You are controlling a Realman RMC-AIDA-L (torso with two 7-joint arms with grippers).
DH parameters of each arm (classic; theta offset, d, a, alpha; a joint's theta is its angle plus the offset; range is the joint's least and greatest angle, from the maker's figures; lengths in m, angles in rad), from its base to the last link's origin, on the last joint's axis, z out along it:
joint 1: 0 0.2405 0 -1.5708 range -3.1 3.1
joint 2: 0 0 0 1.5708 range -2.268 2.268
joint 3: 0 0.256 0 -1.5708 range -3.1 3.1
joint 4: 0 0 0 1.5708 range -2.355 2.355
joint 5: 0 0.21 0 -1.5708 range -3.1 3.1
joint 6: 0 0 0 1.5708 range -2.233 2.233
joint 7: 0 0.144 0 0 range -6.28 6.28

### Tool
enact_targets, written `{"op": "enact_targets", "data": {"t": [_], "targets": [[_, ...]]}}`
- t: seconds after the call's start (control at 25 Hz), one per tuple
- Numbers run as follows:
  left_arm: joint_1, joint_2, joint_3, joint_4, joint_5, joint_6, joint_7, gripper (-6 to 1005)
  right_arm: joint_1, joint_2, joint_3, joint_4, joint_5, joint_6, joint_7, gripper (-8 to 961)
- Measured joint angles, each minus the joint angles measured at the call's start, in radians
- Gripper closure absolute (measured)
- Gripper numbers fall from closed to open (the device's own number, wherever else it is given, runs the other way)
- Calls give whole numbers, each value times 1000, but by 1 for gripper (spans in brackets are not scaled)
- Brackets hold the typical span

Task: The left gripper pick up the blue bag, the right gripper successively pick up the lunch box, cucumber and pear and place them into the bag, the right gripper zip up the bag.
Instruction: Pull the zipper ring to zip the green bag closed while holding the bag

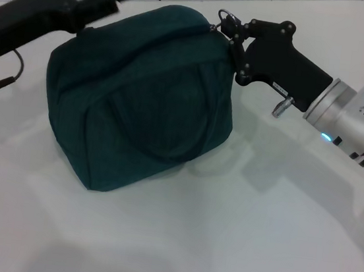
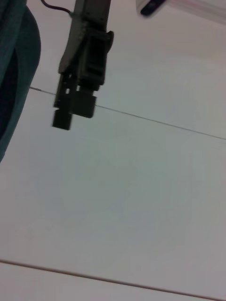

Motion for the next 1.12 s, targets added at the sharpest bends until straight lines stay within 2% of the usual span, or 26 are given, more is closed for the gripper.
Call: {"op": "enact_targets", "data": {"t": [0.08,0.24,0.36,0.52,0.8,0.92,1.12], "targets": [[-6,13,-1,51,89,-43,-81,340,4,-1,0,6,3,0,0,876],[-6,24,-13,131,228,-100,-207,158,10,-1,4,17,6,1,0,875],[-3,23,-57,174,320,-116,-287,138,17,0,6,21,5,1,0,874],[-3,4,-156,218,476,-123,-382,166,19,2,5,27,5,1,0,872],[-1,-52,-290,294,717,-153,-496,214,16,4,-1,27,2,-7,0,870],[-4,-65,-314,304,762,-153,-507,235,11,5,-1,27,1,-8,0,869],[-5,-71,-317,325,775,-154,-514,269,6,5,-6,27,1,-16,0,867]]}}
